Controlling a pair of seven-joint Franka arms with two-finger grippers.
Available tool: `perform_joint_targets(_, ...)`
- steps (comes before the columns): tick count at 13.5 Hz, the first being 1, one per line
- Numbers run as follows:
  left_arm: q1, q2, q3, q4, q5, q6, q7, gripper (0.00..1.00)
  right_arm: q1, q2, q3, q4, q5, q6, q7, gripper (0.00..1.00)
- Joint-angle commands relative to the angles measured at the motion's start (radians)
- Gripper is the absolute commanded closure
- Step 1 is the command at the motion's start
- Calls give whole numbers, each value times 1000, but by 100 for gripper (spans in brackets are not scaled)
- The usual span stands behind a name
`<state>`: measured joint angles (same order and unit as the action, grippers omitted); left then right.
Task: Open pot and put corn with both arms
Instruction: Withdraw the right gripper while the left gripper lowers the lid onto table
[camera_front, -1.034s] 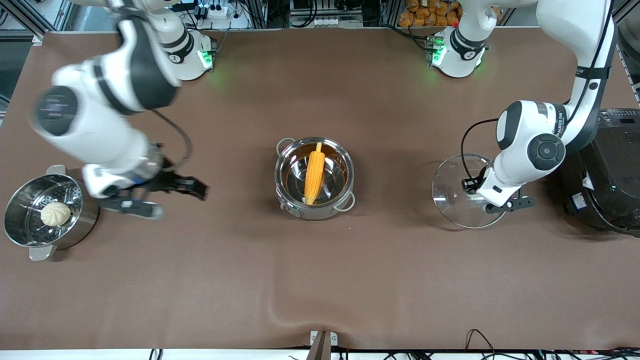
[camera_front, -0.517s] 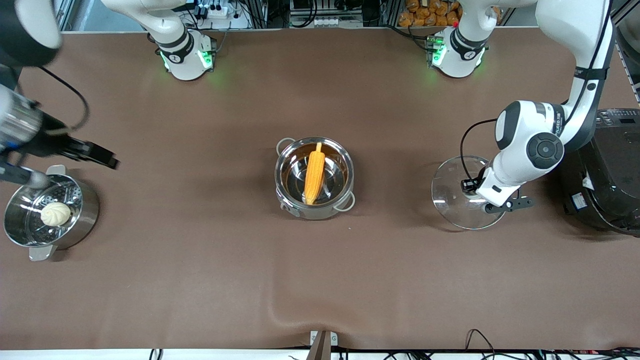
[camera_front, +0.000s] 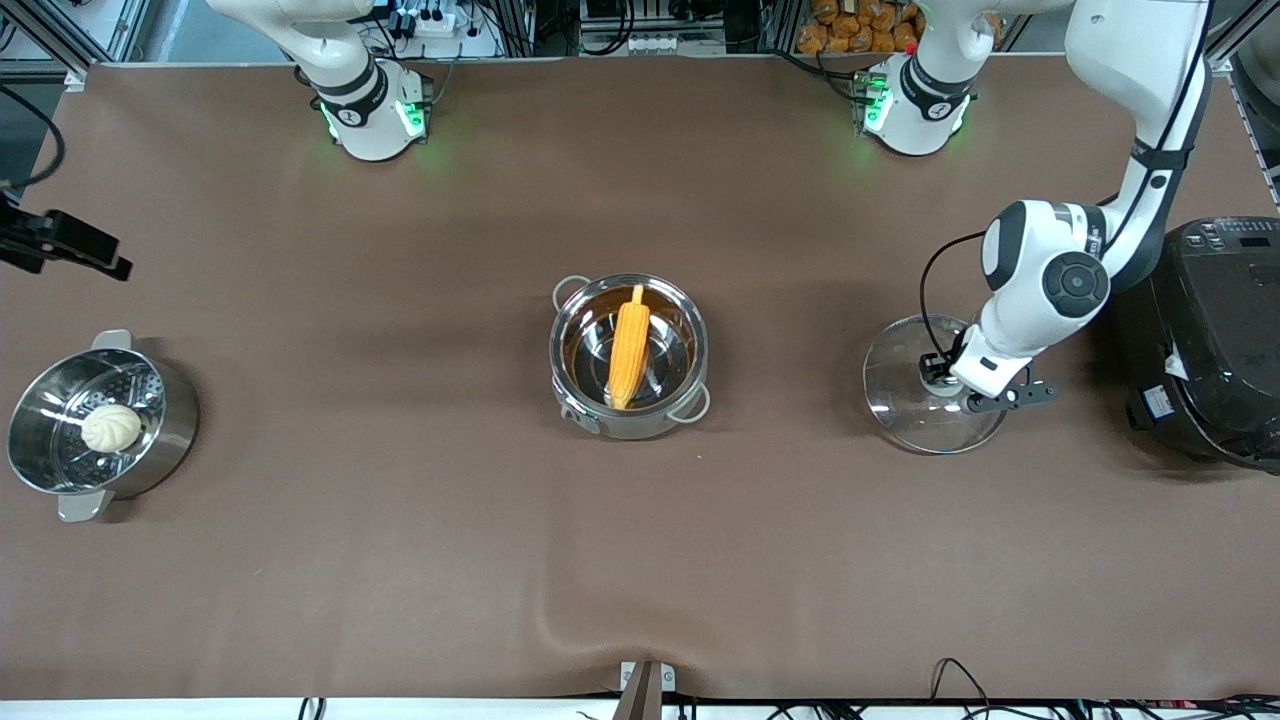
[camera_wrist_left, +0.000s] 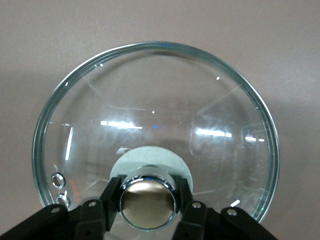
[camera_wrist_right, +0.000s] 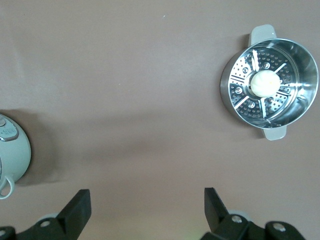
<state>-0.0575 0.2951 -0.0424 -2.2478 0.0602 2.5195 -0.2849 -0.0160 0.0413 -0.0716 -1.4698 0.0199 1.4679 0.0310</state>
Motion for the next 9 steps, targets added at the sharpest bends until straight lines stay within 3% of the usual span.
perform_joint_targets(1, 34, -4, -16, -32, -72, 51, 76, 100, -19, -12, 26, -1, -20, -5, 33, 0)
perform_joint_targets(2, 33, 1, -16, -27, -91, 51, 96, 88, -19, -11, 26, -1, -20, 0, 39, 0)
perform_joint_targets(3, 34, 1, -24, -21, -92, 51, 116, 1, -19, -6, 27, 0, -20, 3, 40, 0)
perform_joint_targets(6, 31, -37, -27, 63, -94, -9, 116, 0, -12, -3, 29, 0, -17, 3, 40, 0)
perform_joint_targets(7, 31, -54, -25, 135, -94, -104, 115, 0, -12, -3, 29, 0, -17, 3, 40, 0)
perform_joint_targets(9, 34, -54, -25, 377, -86, -404, 115, 0, -15, -3, 29, 0, -14, 3, 40, 0)
